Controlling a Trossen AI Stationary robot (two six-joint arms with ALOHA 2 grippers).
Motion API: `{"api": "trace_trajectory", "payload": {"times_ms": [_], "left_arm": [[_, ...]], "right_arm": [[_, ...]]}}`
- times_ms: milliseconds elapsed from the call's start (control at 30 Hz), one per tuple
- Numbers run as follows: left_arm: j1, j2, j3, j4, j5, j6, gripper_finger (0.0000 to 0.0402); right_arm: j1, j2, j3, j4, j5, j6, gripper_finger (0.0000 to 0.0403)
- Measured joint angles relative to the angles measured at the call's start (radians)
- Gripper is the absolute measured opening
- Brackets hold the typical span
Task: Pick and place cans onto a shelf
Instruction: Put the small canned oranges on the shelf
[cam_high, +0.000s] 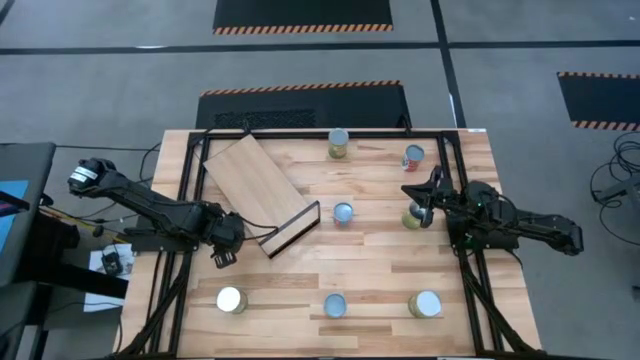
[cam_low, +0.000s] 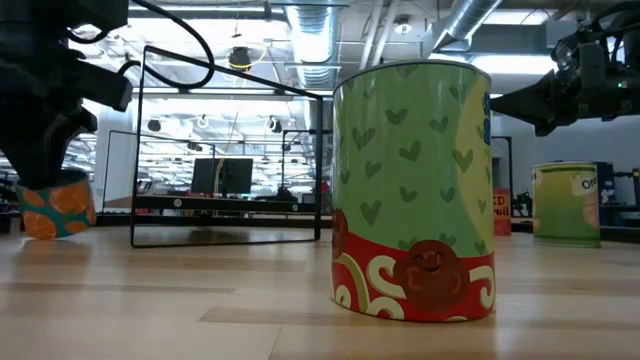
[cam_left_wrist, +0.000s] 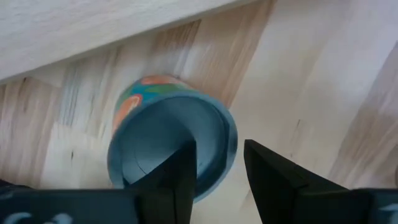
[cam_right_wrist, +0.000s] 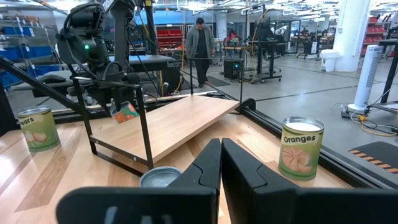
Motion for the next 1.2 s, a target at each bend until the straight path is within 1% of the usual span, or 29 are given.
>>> {"api": "trace_trajectory", "payload": {"times_ms": [233,433,633,900,1067,1200], "left_arm": [[0.0,0.0,0.0,-0.006,-0.022,0.0,0.0126],[0.0,0.0,0.0,-0.015,-0.067,-0.001,0.0126],[0.0,0.0,0.0,-0.015,-0.066,-0.002,0.012],[0.0,0.033,0.0,-0.016,-0.07,-0.003,0.0072],[0.0,0.05,0.0,-0.016,-0.089,0.018,0.0051],[0.007,0.05,0.016,-0.041,-0.087,0.019,0.0014]], "right_arm": [[0.0,0.0,0.0,0.0,0.0,0.0,0.0037],[0.0,0.0,0.0,0.0,0.0,0.0,0.0037],[0.0,0.0,0.0,0.0,0.0,0.0,0.0037],[0.0,0.0,0.0,0.0,0.0,0.0,0.0037],[0.0,0.0,0.0,0.0,0.0,0.0,0.0037],[0.0,0.0,0.0,0.0,0.0,0.0,0.0037]]}}
